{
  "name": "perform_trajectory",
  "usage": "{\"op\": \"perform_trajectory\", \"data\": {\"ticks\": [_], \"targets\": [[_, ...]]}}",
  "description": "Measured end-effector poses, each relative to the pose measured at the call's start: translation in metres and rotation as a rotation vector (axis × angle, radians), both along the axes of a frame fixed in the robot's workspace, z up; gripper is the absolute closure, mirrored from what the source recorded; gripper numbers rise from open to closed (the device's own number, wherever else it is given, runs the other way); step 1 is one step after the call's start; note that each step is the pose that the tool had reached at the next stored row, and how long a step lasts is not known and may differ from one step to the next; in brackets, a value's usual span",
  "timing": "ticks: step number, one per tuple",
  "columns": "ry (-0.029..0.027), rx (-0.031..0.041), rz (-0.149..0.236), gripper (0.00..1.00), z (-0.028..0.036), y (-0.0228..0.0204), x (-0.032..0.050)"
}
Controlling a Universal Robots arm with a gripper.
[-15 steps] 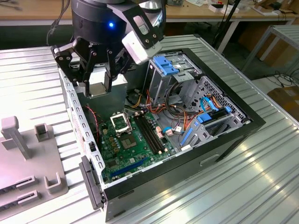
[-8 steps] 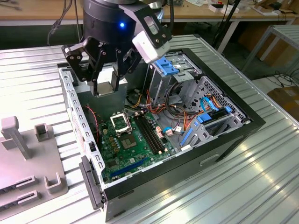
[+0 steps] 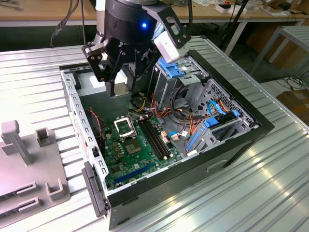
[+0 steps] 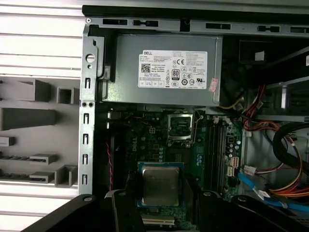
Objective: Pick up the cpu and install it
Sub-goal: 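Reach for the cpu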
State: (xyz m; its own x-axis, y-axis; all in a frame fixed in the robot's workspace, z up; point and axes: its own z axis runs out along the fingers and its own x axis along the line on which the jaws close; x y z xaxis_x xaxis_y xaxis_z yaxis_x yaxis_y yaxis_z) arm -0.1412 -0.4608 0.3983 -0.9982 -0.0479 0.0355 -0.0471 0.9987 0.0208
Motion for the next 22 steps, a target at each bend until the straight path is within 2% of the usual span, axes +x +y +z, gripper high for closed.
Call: {"op": "perform_trajectory", "data": {"ticks": [4,10,14,22], "targets": [[0.0002,0.0,0.0,0.53,-0.0001,-0.0001,0.0091],[0.0002,0.0,0.0,0.53,-0.0003,-0.0004,0.0177],[0.0001,0.0001,0.0,0.53,-0.0012,-0.0039,0.0199],[0.0002,-0.0002,-0.001,0.53,-0.0023,-0.0058,0.0351]]}}
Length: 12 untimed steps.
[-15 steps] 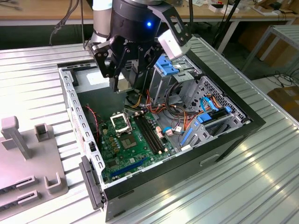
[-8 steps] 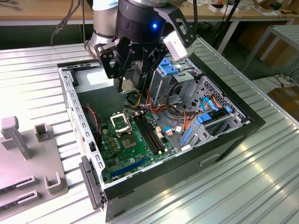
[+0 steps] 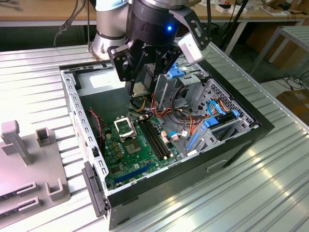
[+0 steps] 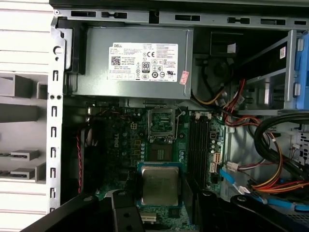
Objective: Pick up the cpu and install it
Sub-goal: 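Reach for the cpu, then pick up the cpu and move it towards the insertion slot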
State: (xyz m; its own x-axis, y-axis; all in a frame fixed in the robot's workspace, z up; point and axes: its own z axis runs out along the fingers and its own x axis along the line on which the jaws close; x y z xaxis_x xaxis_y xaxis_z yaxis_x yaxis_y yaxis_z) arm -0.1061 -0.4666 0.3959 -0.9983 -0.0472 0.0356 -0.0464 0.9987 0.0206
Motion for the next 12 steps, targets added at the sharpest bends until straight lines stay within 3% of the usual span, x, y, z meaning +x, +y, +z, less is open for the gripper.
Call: {"op": "perform_trajectory", "data": {"ticks": [12], "targets": [[0.0,0.0,0.0,0.53,0.0,0.0,0.003]]}}
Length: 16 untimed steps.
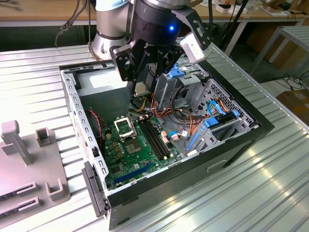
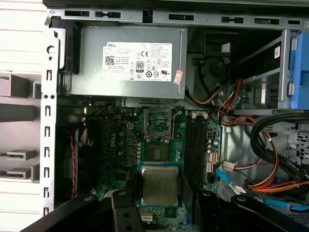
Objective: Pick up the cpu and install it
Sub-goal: 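Pick up the cpu and move it towards the insertion slot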
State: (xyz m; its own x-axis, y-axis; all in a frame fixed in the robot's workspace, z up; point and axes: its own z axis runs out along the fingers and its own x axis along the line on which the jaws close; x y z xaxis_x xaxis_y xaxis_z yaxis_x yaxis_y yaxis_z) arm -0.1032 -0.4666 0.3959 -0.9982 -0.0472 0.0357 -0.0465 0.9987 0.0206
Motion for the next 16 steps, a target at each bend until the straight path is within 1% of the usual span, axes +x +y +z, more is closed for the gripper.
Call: {"op": "perform_trajectory", "data": {"ticks": [3,5,9,16], "targets": [[0.0,0.0001,0.0,0.53,0.0,-0.0007,0.0],[0.0,0.0,0.0,0.53,0.0,-0.0025,0.0],[0.0,0.0,0.0,0.53,-0.0001,-0.0047,-0.0001],[0.0,0.0,0.0,0.53,-0.0001,-0.0053,0.0]]}}
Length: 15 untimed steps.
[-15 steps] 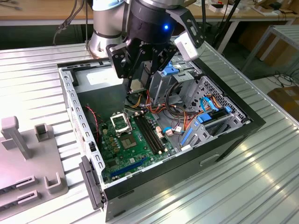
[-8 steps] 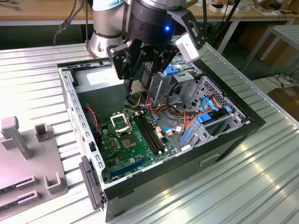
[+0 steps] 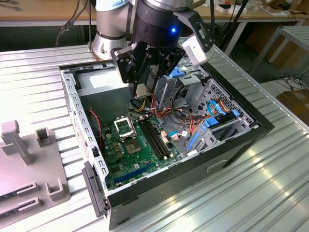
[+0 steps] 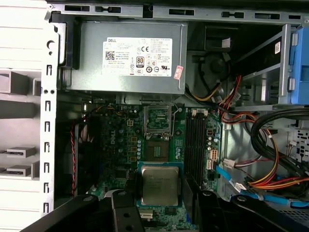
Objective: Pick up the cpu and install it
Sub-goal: 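Pick up the cpu and move it towards the insertion slot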
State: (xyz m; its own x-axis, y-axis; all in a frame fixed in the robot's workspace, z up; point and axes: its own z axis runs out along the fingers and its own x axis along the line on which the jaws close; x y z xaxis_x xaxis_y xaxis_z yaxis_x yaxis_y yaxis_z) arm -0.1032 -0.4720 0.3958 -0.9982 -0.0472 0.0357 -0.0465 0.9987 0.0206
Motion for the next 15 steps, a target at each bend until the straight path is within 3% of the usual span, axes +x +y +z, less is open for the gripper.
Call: {"op": "perform_trajectory", "data": {"ticks": [15], "targets": [[0.0,0.0,0.0,0.53,-0.0055,-0.0005,0.0]]}}
